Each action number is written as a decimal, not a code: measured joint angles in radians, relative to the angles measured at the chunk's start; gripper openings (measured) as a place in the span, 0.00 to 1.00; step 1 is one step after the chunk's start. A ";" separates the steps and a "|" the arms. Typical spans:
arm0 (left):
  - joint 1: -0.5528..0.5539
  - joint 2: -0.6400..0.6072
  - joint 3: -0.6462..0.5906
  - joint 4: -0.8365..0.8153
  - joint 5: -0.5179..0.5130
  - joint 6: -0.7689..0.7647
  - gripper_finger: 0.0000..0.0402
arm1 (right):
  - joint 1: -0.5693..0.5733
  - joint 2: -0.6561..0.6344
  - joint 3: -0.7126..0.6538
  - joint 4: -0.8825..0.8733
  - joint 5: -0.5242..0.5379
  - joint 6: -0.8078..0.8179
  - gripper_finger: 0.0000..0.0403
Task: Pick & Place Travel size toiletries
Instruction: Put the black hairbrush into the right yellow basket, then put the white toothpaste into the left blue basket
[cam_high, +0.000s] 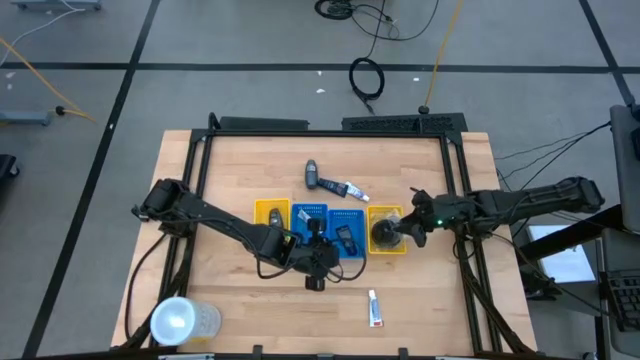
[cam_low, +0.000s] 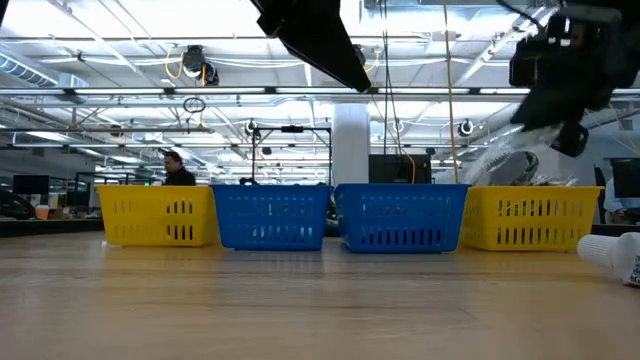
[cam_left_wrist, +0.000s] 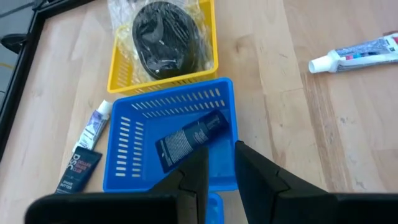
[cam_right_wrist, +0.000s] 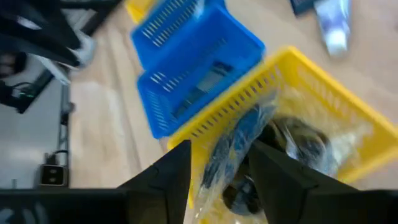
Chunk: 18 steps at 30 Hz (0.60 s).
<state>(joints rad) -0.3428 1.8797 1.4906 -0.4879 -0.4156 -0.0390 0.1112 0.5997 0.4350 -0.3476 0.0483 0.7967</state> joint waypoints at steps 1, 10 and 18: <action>0.000 0.000 0.000 0.001 0.000 0.000 0.19 | 0.000 -0.011 0.010 0.000 0.000 -0.018 0.39; 0.000 0.000 0.000 0.012 0.000 -0.001 0.19 | 0.000 -0.076 0.061 0.000 0.001 -0.104 0.35; 0.000 0.000 0.000 0.013 0.000 -0.008 0.19 | 0.109 0.028 0.061 0.059 -0.095 0.010 0.33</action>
<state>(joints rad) -0.3428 1.8797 1.4906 -0.4751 -0.4160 -0.0474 0.2198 0.6276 0.4957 -0.2882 -0.0471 0.8069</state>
